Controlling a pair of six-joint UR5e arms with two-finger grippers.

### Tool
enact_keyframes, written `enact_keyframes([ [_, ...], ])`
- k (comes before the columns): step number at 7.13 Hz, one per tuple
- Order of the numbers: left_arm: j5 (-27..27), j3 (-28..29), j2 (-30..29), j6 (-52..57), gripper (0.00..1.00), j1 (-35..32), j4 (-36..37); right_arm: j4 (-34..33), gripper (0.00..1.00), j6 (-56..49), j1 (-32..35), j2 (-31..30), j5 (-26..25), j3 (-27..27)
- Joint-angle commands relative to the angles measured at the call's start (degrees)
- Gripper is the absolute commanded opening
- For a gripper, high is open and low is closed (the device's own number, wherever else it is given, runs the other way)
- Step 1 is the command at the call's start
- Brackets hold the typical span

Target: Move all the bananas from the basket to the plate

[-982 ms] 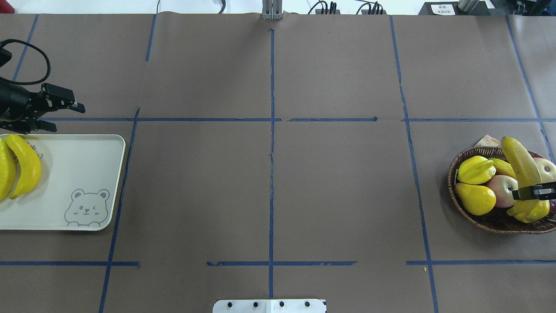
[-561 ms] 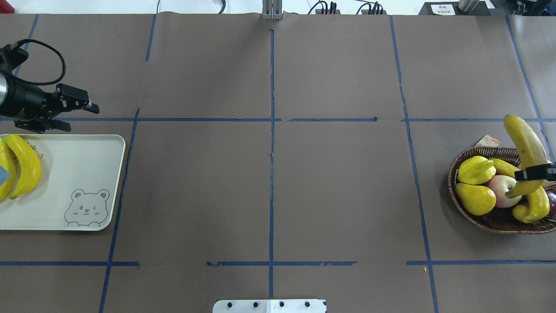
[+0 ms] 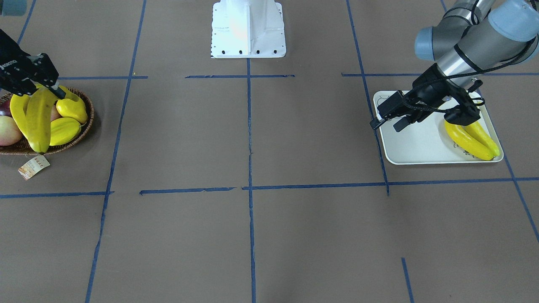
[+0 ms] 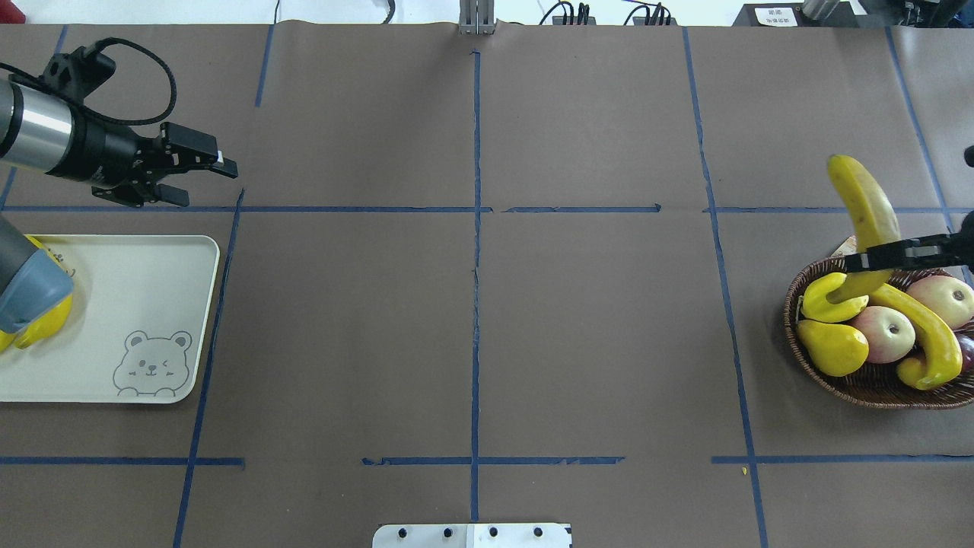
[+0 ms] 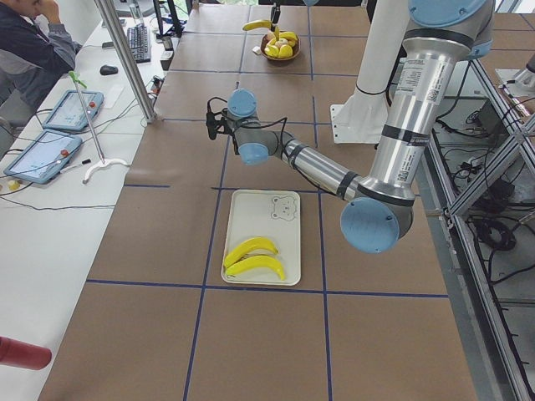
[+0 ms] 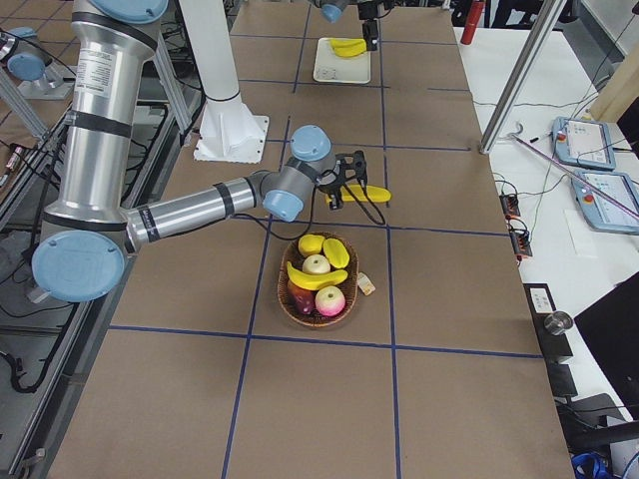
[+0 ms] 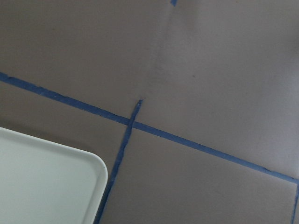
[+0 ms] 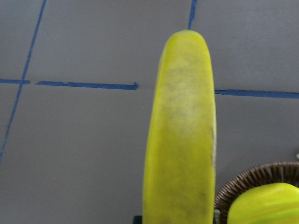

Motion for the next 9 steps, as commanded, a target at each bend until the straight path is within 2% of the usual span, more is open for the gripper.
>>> enact_keyframes([
  [1, 0.0, 0.2, -3.9, -1.3, 1.0, 2.6, -0.1, 0.1, 0.11, 11.7, -5.7, 11.0, -1.6, -1.8],
  [4, -0.2, 0.1, -7.1, -4.5, 1.0, 4.1, -0.5, 0.1, 0.11, 19.4, -13.2, 18.4, -9.4, -1.9],
  [7, 0.1, 1.6, -12.6, -12.2, 1.0, 4.8, -0.6, 0.1, 0.11, 23.4, -24.9, 26.5, -24.5, -3.1],
  [9, 1.8, 1.7, -14.4, -15.3, 1.0, 6.2, -0.6, 0.1, 0.11, 25.8, -29.2, 31.2, -30.8, -5.4],
])
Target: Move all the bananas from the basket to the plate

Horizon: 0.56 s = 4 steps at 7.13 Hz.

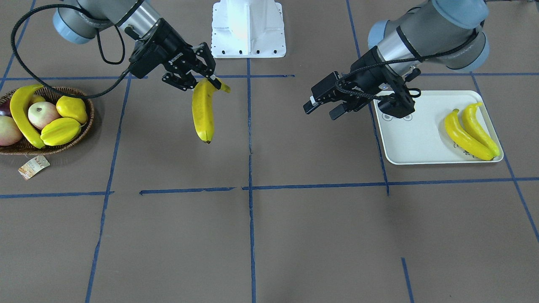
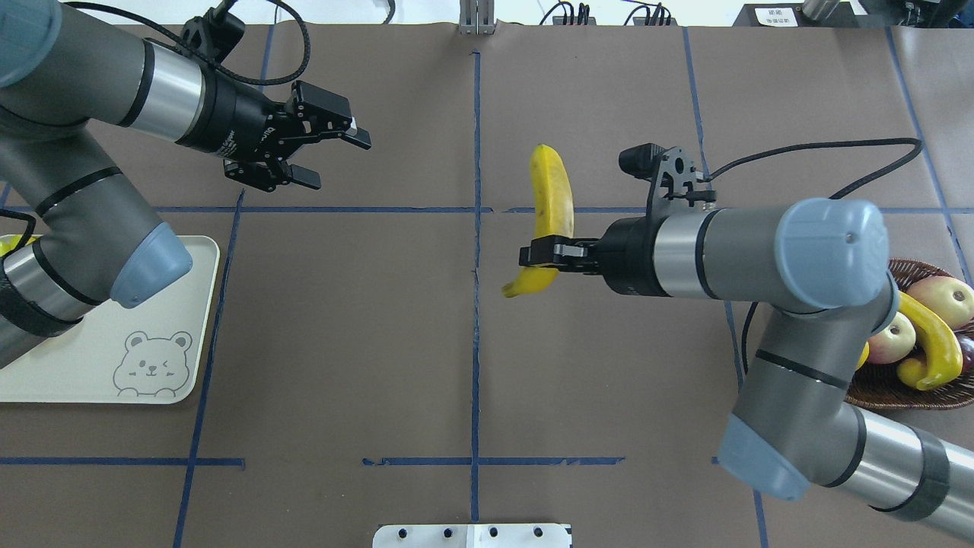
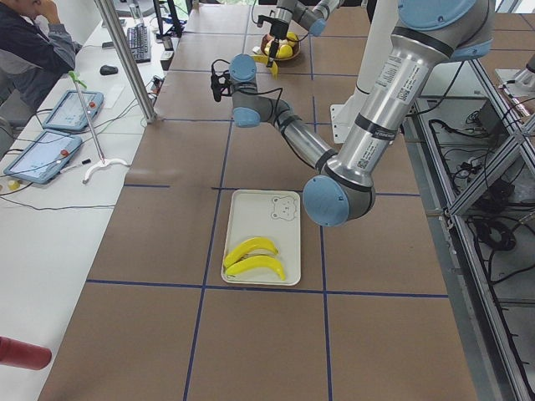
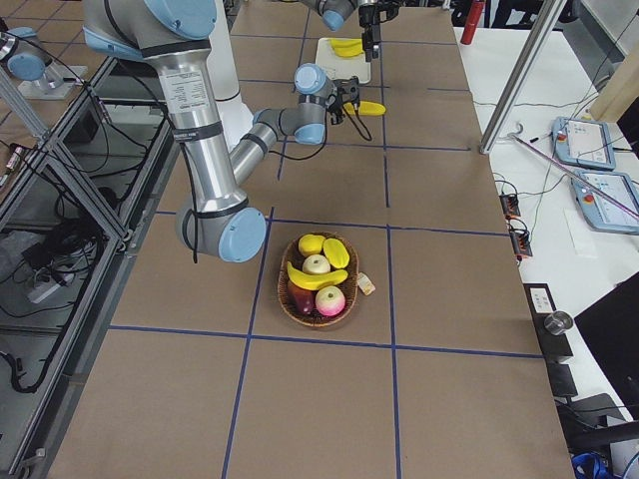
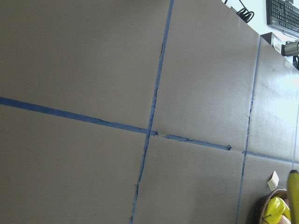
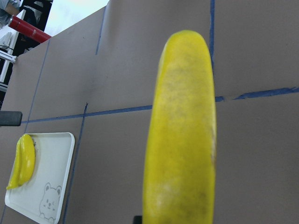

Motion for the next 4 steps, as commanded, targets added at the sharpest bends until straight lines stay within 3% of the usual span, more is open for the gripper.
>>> enact_keyframes([
  [1, 5.9, 0.1, -3.0, -5.1, 1.0, 3.9, 0.3, 0.0, 0.11, 2.1, -4.7, 4.2, -6.9, -1.3],
  [4, 10.5, 2.6, -7.9, -7.7, 1.0, 7.7, 0.6, 0.0, 0.11, 2.3, -6.2, 6.1, -8.4, -2.2],
])
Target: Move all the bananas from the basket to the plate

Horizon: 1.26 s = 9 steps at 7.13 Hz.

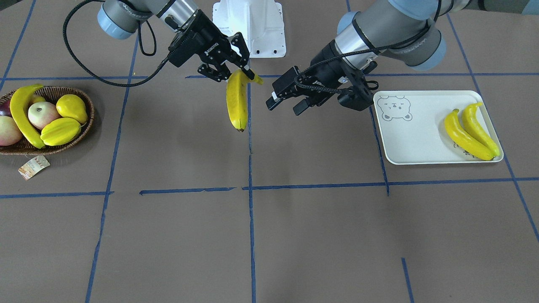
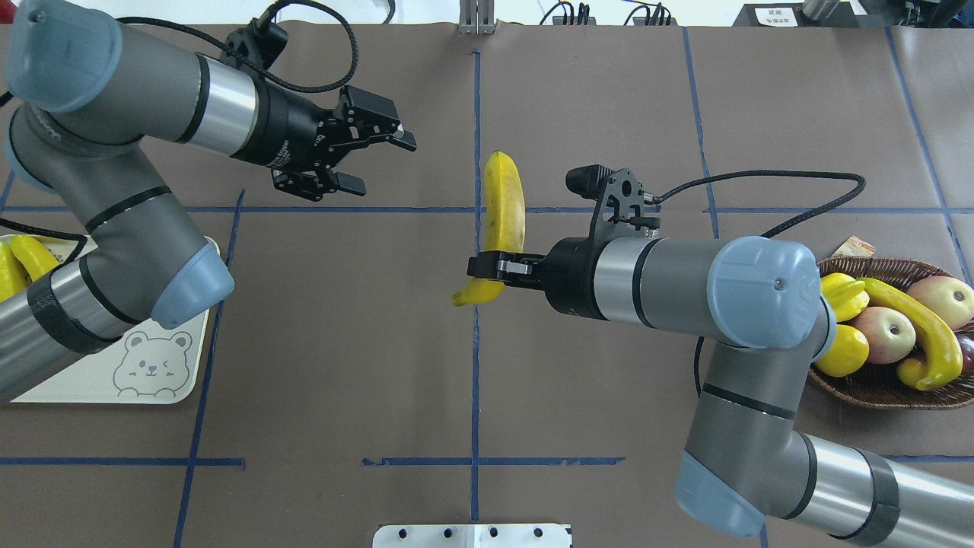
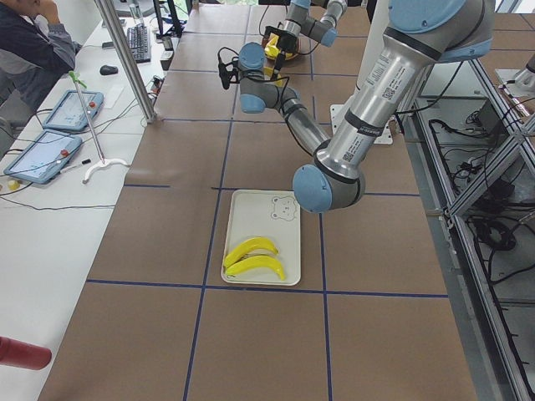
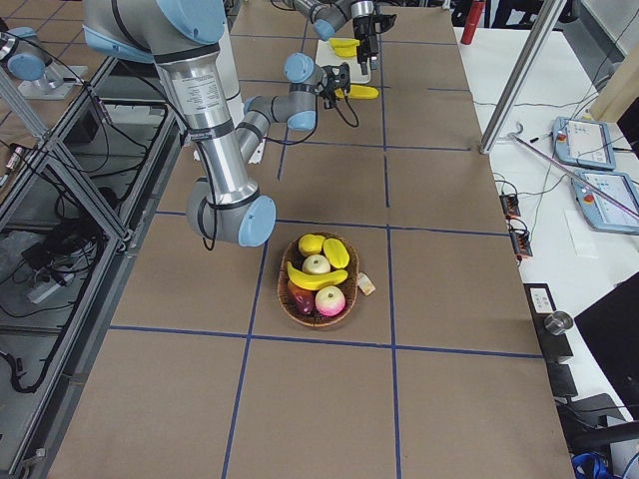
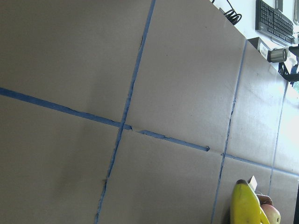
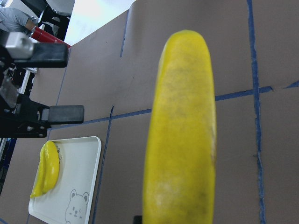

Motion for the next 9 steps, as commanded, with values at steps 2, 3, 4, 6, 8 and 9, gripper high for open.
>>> enact_keyframes([
  [2, 3.0, 1.5, -2.4, -1.4, 1.0, 2.6, 0.1, 0.0, 0.12, 0.1, -0.9, 1.1, -1.1, -0.7],
  [3, 3.9, 1.6, -2.8, -1.5, 1.0, 3.7, 0.1, 0.0, 0.12, 0.1, -0.9, 1.1, -1.2, -0.6],
  [4, 7.0, 1.6, -2.9, -1.5, 1.0, 5.9, 0.1, 0.0, 0.12, 0.1, -0.9, 1.1, -1.1, -0.6],
  [6, 8.0, 2.1, -3.4, -2.0, 0.96, 6.6, 0.1, 0.0, 0.12, 0.1, -1.2, 1.1, -1.1, -0.6],
  [8, 8.0, 2.5, -4.2, -4.1, 0.74, 6.6, 0.1, 0.0, 0.13, 0.0, -1.6, 1.1, -1.2, -0.7],
  [9, 8.0, 2.5, -4.3, -4.2, 0.66, 6.6, 0.1, 0.0, 0.13, 0.0, -1.6, 1.1, -1.2, -0.7],
])
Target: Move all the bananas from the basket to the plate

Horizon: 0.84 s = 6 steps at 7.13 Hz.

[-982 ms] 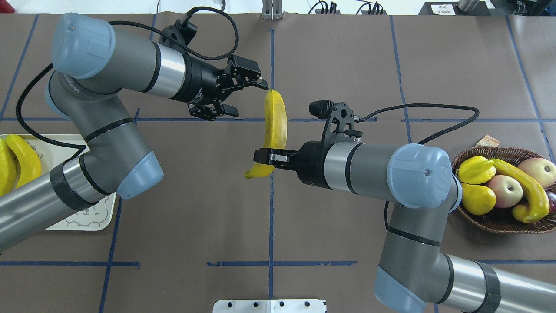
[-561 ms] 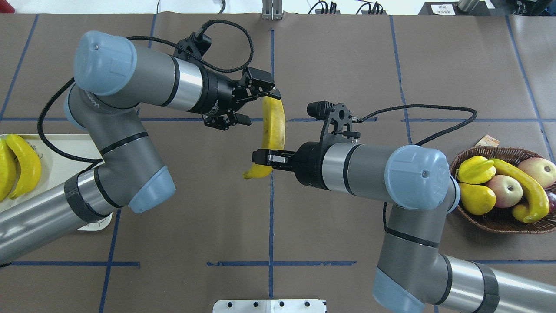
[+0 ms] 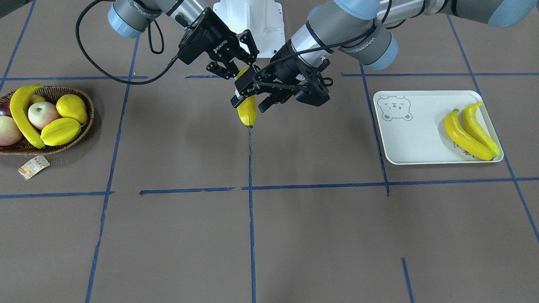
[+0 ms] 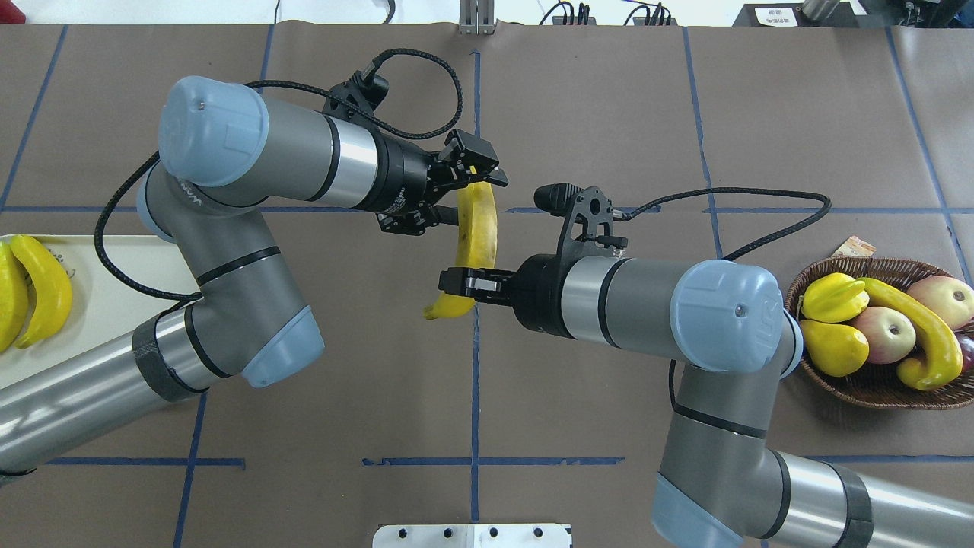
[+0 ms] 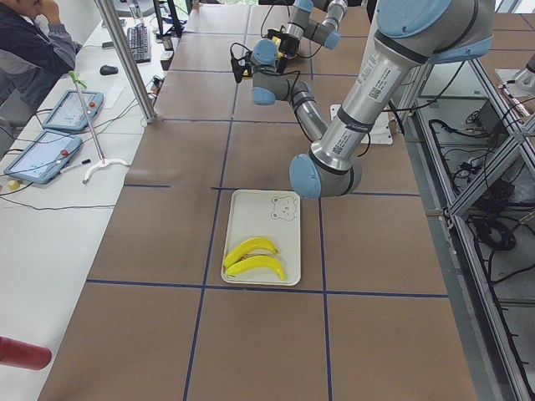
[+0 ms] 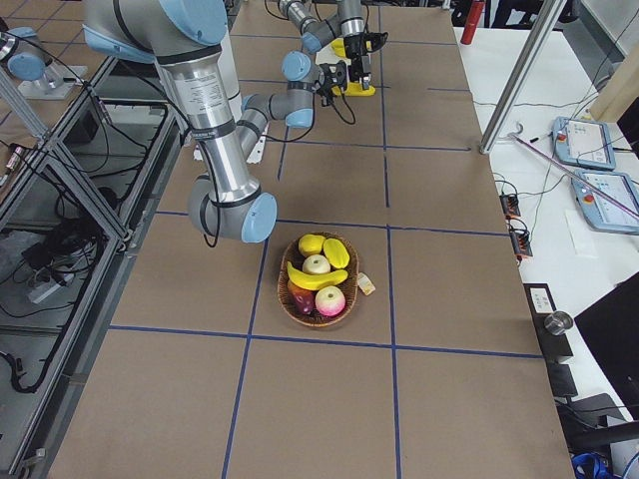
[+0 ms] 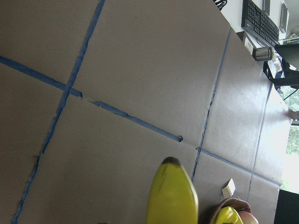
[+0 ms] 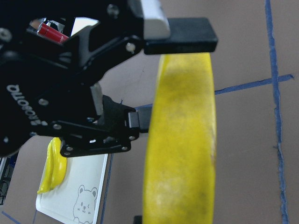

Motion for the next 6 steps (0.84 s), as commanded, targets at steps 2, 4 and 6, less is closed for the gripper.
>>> enact_keyframes([
  [2, 0.0, 0.1, -0.1, -0.5, 0.66, 0.0, 0.0, 0.1, 0.13, 0.0, -0.1, 0.0, 0.0, 0.1],
  [4, -0.1, 0.1, 0.0, -0.4, 0.66, 0.1, -0.1, 0.1, 0.13, 0.0, -0.1, 0.1, 0.0, 0.2],
  [6, -0.1, 0.1, 0.1, -0.4, 0.62, 0.3, -0.1, 0.1, 0.13, 0.0, -0.1, 0.1, 0.0, 0.2],
])
